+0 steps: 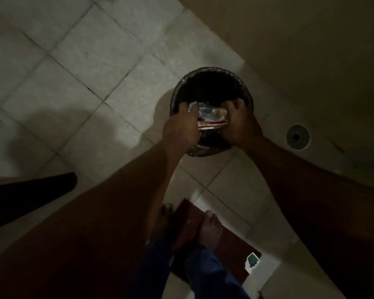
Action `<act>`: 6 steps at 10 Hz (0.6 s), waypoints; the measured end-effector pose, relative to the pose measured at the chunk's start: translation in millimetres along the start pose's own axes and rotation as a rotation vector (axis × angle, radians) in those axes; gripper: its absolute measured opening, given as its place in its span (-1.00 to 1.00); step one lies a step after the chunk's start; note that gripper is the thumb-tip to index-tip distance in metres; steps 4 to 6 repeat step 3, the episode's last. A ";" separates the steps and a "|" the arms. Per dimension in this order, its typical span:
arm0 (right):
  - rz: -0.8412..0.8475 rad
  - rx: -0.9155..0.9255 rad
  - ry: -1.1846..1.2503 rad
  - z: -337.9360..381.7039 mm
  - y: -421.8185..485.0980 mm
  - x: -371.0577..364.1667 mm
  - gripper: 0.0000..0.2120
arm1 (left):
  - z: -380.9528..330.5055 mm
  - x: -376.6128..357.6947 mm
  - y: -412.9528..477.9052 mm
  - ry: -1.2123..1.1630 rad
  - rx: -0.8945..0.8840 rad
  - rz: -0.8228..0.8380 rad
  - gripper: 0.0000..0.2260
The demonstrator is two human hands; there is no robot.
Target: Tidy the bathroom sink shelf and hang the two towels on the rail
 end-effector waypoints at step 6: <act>-0.104 0.011 -0.054 0.0 -33.4 37.0 -0.41 | -28.7 33.7 -33.4 0.053 -0.036 0.038 -0.25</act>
Point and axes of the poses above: each hand's wrist, its own y-axis towards the middle knuckle, its own x-axis out of the back of the hand, z = x × y, the point moved 8 cm from there along y, towards the middle knuckle, and after that the axes turned 11 degrees about -y, right-handed, at the moved point
